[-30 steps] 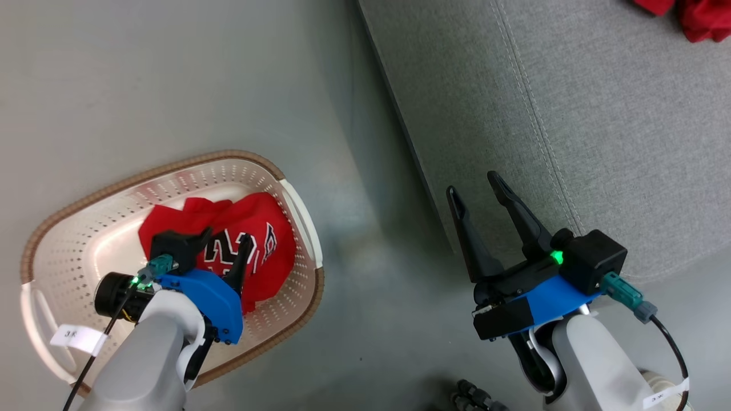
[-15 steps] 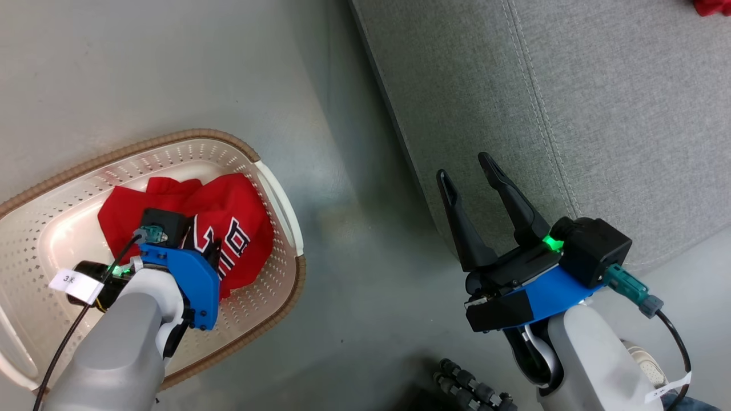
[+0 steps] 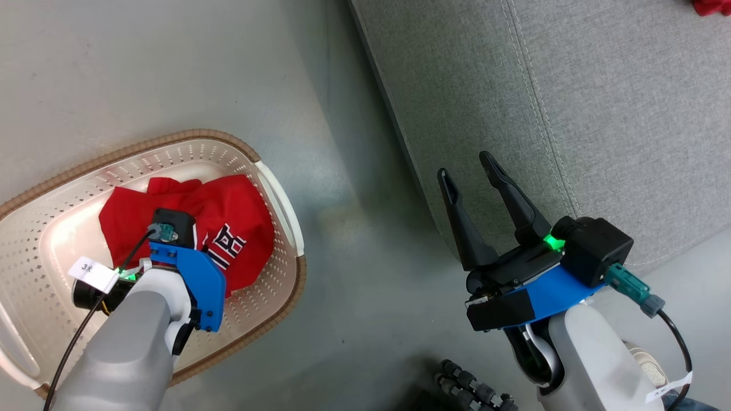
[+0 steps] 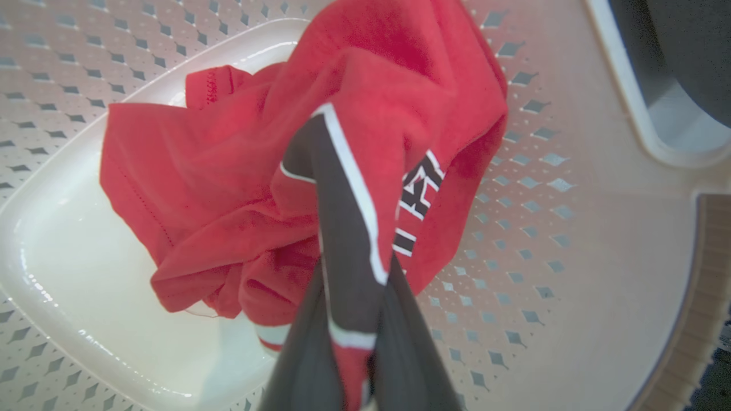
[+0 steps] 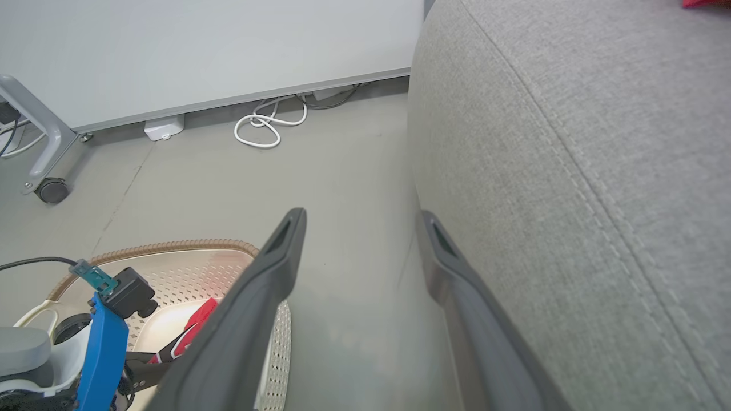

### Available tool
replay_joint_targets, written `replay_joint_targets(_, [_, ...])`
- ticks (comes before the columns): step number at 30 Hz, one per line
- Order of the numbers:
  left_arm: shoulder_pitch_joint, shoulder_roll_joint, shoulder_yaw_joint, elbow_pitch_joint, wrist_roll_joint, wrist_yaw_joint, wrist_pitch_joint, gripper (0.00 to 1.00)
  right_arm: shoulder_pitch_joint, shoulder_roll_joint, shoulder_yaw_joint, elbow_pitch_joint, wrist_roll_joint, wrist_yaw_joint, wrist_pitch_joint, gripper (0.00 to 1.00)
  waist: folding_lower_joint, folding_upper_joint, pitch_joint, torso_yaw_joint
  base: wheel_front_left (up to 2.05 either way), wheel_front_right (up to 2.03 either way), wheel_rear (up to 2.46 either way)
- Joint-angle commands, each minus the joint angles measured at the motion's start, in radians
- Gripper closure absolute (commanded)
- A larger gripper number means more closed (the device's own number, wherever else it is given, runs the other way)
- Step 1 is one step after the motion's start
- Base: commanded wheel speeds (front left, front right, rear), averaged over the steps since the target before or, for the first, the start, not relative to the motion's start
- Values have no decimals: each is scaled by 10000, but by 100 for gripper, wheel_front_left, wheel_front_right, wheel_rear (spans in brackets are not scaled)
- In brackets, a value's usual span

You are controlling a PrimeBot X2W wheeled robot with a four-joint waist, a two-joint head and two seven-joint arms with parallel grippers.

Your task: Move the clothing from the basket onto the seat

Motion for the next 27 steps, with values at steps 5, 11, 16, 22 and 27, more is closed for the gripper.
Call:
replay_joint_targets(5, [-130, -141, 74, 156, -204, -65, -245, 100, -119, 6, 5, 86, -67, 3, -51, 0, 0, 0, -208, 138, 0, 0, 0])
replay_joint_targets(11, [-46, -480, 185, 275, -483, -161, -629, 100, -128, 4, -144, 250, -296, 3, -50, 0, 0, 0, -597, 482, 0, 0, 0])
replay_joint_targets(16, [150, -818, 60, 308, -607, -330, -1167, 100, -36, 1, -402, 466, -605, 3, -50, 0, 0, 0, -1395, 1068, 0, 0, 0])
replay_joint_targets(22, [450, -1213, -113, 223, -920, -503, -1985, 100, 193, -3, -815, 783, -1037, 5, -46, 0, 0, 0, -2675, 1930, 0, 0, 0])
replay_joint_targets(27, [804, -1512, -608, -269, -1330, -548, -2449, 100, 485, -6, -982, 1132, -1327, 5, 19, 0, 0, 0, -3808, 2568, 0, 0, 0])
